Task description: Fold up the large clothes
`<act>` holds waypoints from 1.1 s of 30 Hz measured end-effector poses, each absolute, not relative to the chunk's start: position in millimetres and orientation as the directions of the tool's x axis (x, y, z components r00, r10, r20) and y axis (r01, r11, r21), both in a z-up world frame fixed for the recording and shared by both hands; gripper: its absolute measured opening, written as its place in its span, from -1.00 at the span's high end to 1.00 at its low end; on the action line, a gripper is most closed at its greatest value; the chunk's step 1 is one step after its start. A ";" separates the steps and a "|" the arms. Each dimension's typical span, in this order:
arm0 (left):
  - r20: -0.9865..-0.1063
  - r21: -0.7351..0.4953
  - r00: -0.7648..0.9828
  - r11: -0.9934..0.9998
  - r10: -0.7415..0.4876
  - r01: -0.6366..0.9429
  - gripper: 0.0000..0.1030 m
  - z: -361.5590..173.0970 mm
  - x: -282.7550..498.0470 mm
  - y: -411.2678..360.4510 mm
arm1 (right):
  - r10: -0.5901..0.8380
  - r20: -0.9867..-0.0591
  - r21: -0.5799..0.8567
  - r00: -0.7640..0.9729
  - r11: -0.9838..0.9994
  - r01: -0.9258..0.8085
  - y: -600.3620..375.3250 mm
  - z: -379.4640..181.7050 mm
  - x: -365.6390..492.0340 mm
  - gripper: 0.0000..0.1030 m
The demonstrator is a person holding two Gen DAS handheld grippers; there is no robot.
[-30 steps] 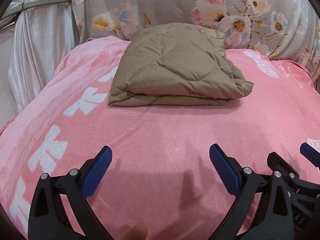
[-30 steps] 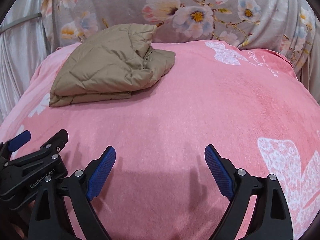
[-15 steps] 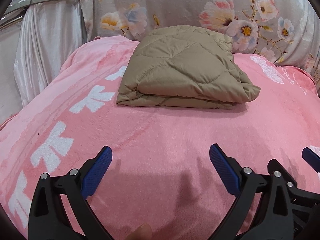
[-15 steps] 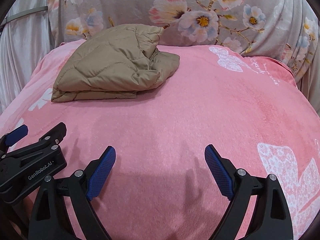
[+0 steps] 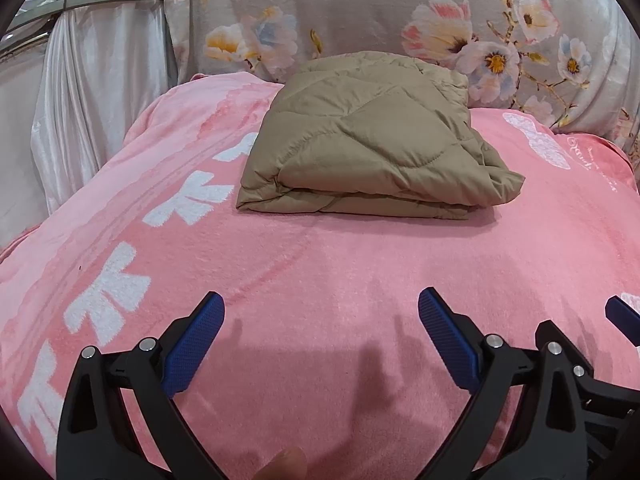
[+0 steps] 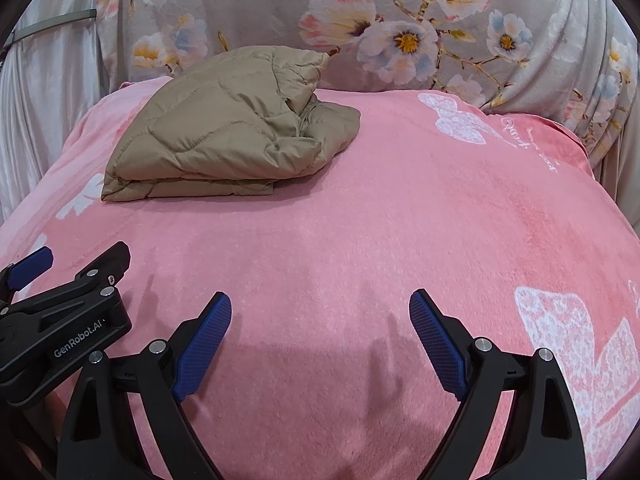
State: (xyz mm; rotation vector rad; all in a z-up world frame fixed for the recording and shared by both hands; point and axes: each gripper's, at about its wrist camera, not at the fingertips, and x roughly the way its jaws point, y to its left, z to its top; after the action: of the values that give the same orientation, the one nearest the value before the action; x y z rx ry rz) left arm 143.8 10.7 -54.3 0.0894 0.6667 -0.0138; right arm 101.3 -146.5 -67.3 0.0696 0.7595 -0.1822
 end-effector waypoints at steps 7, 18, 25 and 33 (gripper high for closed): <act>-0.617 0.080 0.787 0.996 0.017 0.041 -0.84 -54.7 144.2 11.0 | -0.139 -0.690 -0.004 0.710 0.982 0.189 -146.5 -67.3 101.2 -0.71; -0.602 0.076 0.798 0.997 0.029 0.021 -0.84 -51.5 139.7 13.6 | -0.139 -0.682 -0.011 0.718 0.984 0.180 -143.6 -67.3 99.8 -0.71; -0.601 0.079 0.799 0.997 0.036 0.014 -0.84 -51.4 138.4 13.1 | -0.137 -0.682 -0.011 0.719 0.984 0.177 -143.3 -66.7 99.8 -0.71; -0.602 0.078 0.798 0.997 0.034 0.016 -0.84 -51.7 138.5 13.3 | -0.137 -0.681 -0.011 0.719 0.984 0.176 -143.6 -67.1 100.0 -0.71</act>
State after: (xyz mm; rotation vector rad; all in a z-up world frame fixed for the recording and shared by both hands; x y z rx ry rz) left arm 138.5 13.3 -51.7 0.0802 0.6472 0.0097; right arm 100.0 -143.7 -67.1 0.0556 0.7484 -0.1730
